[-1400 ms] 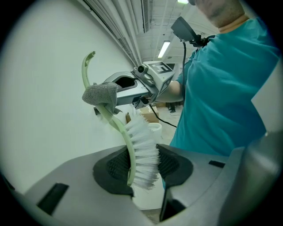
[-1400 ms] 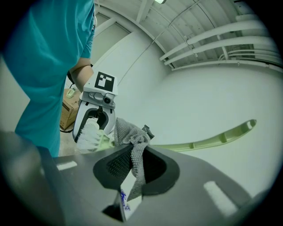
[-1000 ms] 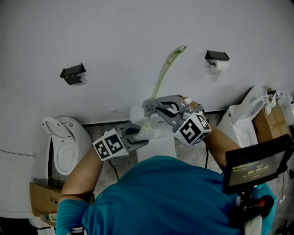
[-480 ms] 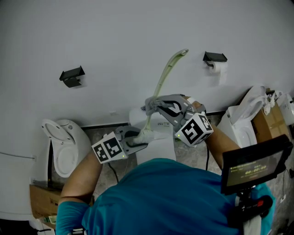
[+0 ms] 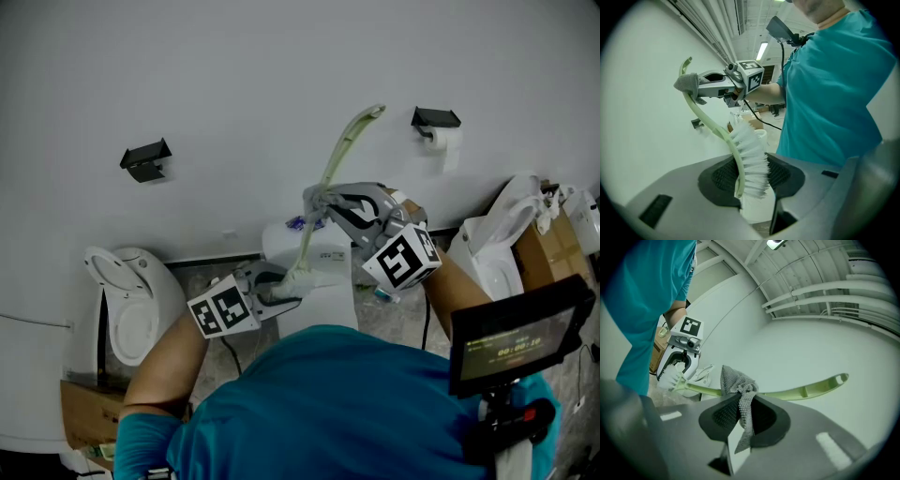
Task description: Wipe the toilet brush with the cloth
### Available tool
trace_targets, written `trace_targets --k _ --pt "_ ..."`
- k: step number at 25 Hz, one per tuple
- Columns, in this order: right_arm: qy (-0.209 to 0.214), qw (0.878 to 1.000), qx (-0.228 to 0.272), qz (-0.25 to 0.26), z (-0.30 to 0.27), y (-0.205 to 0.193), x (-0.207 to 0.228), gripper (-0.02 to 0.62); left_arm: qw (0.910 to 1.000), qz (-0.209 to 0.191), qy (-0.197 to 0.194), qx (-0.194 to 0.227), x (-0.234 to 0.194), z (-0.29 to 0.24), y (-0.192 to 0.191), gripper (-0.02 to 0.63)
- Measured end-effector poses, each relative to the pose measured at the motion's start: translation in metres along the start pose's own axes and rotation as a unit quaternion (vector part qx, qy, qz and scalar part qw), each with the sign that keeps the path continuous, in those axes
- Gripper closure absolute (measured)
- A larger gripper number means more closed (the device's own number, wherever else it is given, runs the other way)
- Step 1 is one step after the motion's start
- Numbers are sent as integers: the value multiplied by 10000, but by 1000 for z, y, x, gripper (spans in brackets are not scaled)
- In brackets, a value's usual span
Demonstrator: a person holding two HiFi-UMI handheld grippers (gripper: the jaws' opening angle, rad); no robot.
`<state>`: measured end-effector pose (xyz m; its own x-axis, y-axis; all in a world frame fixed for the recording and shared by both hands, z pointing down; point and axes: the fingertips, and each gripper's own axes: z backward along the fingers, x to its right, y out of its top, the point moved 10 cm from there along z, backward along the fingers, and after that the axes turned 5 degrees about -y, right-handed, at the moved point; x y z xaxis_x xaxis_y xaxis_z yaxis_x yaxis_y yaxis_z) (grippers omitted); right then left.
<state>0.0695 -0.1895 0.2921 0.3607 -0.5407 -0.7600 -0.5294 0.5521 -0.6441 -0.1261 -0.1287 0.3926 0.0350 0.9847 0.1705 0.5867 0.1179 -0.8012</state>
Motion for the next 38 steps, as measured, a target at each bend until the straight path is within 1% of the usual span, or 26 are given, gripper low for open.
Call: trace_targets --k 9,16,20,24,31,38 --pt "-411 9991 15 77 9 -3 19 549 9997 -204 -84 -43 3 0 3 444" --pt "-722 9971 -112 210 16 -1 33 549 9991 -353 -239 -13 8 -2 8 441" --pt "-914 9953 -120 291 19 -2 40 549 9988 -441 -203 -29 9 -1 10 442" --pt "-1078 9934 -190 343 21 2 47 549 9991 -405 -150 21 8 -2 8 442" --pt "-1540 9854 -347 641 29 5 62 549 9996 -288 -28 75 5 0 6 446" --pt "-2009 9737 -567 911 38 5 75 549 9997 -246 -45 84 6 -1 4 446"
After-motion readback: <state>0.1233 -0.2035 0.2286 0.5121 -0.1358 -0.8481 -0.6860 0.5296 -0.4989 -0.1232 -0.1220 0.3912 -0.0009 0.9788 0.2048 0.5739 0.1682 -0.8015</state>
